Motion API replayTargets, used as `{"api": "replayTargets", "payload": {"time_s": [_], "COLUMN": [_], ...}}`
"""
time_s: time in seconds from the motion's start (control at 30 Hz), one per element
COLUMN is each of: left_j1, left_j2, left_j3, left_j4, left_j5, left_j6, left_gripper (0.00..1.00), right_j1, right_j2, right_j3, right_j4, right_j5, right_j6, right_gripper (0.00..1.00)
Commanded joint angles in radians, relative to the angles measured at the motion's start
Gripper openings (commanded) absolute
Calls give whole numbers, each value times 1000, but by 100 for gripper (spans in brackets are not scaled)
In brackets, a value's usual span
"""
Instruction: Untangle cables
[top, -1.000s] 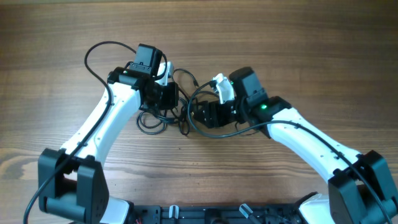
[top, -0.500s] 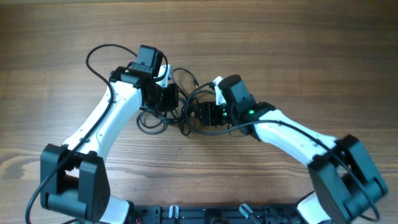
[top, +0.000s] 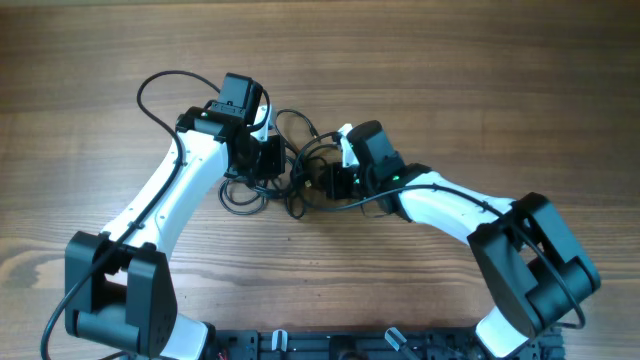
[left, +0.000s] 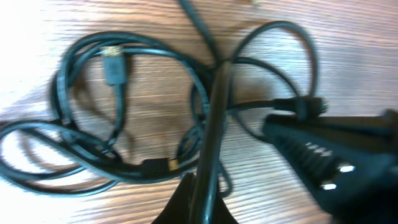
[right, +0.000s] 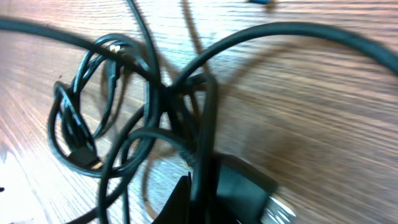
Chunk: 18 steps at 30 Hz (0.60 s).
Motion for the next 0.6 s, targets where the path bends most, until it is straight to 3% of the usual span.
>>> {"api": "replayTargets", "payload": {"time_s": [0.0,0.1,0.3,0.57], "left_j1": [-2,-1,-1,0], "left_j2": [10,10,10,10], "left_j3": [-7,-7,-7,-7], "left_j4": [-29,-42,-44,-47], "left_j5": [-150,-251,-316,-366], "left_j6": [-9,-87,-161,-214], "left_gripper": [4,4,4,4], "right_j1": [-85,-186,-321,-378], "right_j2": [-69,-131,-142,-142], "right_j3": [-6,-6,-6,-6], "right_j4": [-45,-117,-246,-317], "right_j5": [-33,-33,42,85], "right_j6": [-4,-36,-57,-109], "right_gripper": [4,4,4,4]}}
